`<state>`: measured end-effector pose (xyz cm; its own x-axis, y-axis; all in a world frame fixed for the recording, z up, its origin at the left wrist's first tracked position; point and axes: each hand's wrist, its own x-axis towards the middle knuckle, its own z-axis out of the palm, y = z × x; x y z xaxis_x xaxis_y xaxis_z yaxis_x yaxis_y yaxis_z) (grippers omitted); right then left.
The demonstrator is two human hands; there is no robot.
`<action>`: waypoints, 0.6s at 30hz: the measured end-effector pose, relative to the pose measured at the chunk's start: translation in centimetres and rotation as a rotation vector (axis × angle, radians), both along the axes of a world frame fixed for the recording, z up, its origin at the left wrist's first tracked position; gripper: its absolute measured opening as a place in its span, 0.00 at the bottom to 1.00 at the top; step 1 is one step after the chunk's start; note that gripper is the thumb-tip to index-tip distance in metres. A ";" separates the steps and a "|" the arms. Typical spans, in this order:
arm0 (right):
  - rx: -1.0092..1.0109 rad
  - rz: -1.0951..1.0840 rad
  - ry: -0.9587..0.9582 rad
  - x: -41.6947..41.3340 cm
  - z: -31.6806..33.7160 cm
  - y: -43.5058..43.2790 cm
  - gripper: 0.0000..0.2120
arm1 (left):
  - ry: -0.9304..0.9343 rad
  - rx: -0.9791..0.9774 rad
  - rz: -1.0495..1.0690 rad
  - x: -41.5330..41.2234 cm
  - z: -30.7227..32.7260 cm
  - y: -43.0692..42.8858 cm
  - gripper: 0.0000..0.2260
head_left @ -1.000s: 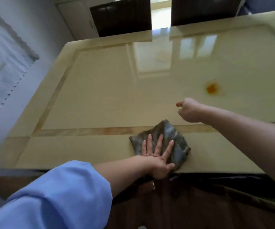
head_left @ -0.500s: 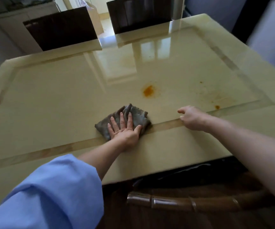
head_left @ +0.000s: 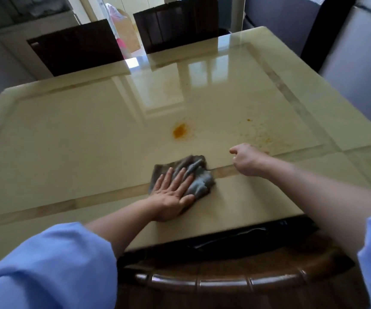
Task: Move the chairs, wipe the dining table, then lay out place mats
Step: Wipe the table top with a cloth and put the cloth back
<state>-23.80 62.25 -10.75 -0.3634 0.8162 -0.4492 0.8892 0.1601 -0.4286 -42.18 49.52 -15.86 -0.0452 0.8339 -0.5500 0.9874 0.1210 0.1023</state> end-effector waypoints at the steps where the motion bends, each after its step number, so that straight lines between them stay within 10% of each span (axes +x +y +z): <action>1: -0.005 0.019 0.003 -0.4 0.1 0.0 0.21 | 0.017 -0.009 0.113 -2.2 0.1 -0.5 0.27; 9: -0.082 0.074 0.013 -2.8 -1.3 2.7 0.21 | 0.052 0.163 0.712 -7.3 -1.2 0.7 0.26; 18: 0.191 -0.014 -0.052 -6.4 -2.4 10.1 0.20 | -0.022 0.283 0.512 -3.4 -1.7 16.1 0.24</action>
<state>-30.17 72.37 -13.17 -0.3315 0.8932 -0.3039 0.9121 0.2211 -0.3451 -45.59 65.60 -17.60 -0.4719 0.8238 -0.3140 0.8079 0.5467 0.2201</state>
